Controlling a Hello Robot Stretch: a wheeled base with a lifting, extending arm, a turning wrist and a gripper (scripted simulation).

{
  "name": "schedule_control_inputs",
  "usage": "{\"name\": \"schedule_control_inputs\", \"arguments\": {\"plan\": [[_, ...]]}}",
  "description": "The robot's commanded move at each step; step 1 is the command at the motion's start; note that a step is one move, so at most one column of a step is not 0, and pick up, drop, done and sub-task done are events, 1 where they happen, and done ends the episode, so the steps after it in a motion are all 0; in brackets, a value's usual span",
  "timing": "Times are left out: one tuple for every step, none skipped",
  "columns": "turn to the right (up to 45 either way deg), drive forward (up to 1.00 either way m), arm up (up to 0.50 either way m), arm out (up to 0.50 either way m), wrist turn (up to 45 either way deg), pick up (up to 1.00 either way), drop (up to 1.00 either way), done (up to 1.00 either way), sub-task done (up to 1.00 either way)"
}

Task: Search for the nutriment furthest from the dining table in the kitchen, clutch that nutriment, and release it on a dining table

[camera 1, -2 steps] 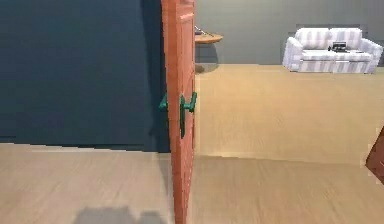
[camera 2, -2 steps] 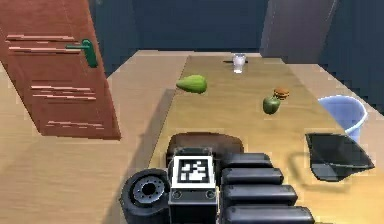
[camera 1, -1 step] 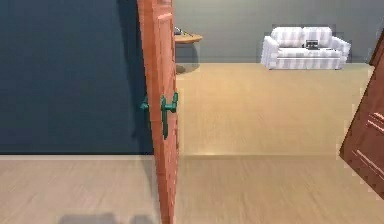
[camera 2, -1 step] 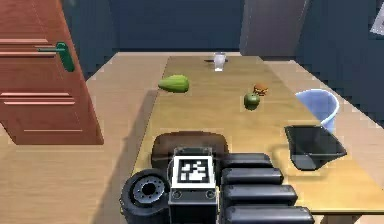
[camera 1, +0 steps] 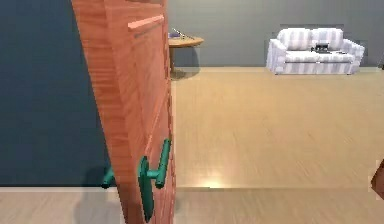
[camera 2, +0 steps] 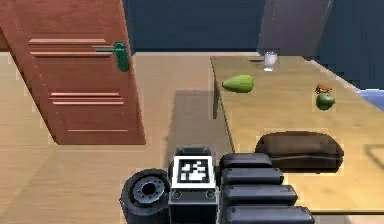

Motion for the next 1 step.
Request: {"name": "schedule_control_inputs", "arguments": {"plan": [[45.0,0.00,0.00,0.00,0.0,0.00,0.00,0.00,0.00]]}}
